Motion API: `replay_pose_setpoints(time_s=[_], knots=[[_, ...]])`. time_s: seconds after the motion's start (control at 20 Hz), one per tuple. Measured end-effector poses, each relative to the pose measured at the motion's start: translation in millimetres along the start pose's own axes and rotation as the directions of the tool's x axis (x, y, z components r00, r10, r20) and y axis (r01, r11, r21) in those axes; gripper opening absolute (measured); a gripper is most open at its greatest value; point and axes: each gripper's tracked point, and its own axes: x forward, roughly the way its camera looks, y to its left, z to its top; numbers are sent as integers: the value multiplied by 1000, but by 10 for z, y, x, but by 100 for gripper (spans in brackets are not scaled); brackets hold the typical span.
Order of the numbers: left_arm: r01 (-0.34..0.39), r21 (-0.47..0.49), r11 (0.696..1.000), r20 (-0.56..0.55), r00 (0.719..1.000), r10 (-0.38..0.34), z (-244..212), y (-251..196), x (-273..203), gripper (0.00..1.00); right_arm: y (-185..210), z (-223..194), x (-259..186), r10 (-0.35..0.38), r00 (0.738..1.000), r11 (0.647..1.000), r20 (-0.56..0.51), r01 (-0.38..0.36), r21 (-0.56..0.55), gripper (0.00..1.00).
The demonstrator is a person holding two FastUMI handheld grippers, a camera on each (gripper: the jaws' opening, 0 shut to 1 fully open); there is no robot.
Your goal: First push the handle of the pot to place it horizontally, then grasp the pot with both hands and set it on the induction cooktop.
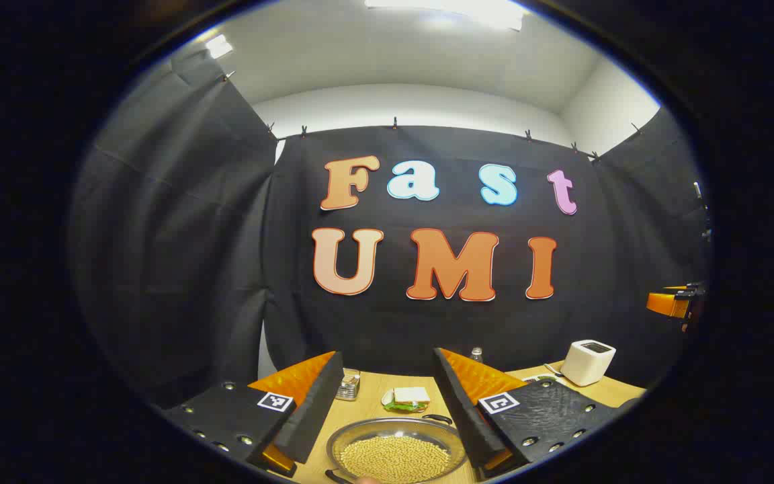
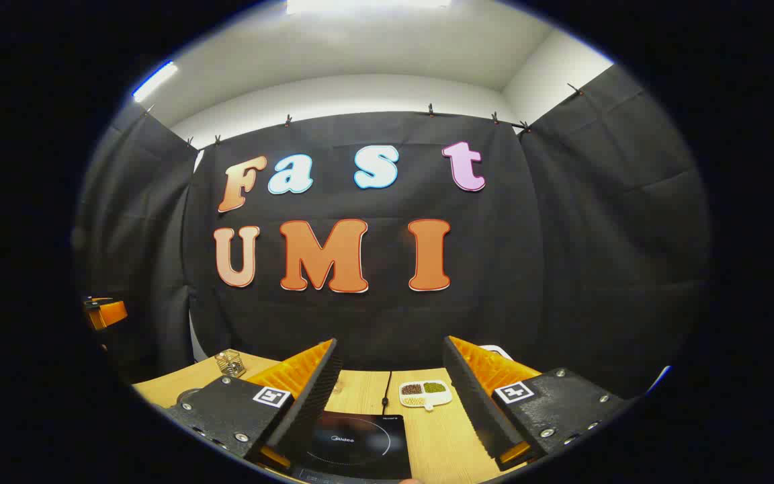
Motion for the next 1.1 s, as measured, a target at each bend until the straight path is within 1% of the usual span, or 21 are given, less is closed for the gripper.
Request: replay_pose_setpoints(time_s=[0.2, 0.3, 0.4, 0.45, 0.5, 0.55, 0.65, 0.8, 0.95, 1.1], knots=[[44, 26, 999, -6, 999, -44, -156, -215, 401, 84, -55, -58, 237, -39, 999, 999, 4, 40, -38, 95], [79, 34, 996, -9, 997, -79, -202, -362, 516, 84, -37, -122, 329, -40, 999, 999, -11, 40, -32, 95], [105, 36, 994, -8, 994, -105, -206, -474, 534, 84, -14, -179, 370, -26, 999, 999, -34, 26, -20, 95], [111, 34, 993, -12, 994, -110, -212, -509, 527, 85, -23, -215, 377, -20, 999, 1000, -49, 19, -20, 100], [120, 35, 992, -21, 993, -119, -224, -550, 491, 85, -38, -264, 379, -20, 998, 1000, -65, 19, -17, 95], [127, 31, 991, -31, 992, -126, -233, -580, 461, 84, -61, -286, 372, -22, 997, 1000, -74, 21, -11, 95], [116, 15, 993, -35, 993, -116, -213, -550, 416, 84, -113, -297, 355, -26, 996, 1000, -80, 25, -11, 95], [70, 22, 997, -36, 997, -70, -189, -424, 369, 85, -139, -346, 297, -33, 995, 999, -96, 31, -17, 95], [72, 37, 997, -48, 996, -70, -162, -373, 280, 85, -37, -334, 182, -15, 995, 1000, -101, 15, 1, 95], [64, 53, 997, -34, 997, -62, -114, -226, 232, 85, 22, -317, 107, -24, 996, 1000, -86, 24, -3, 95]])
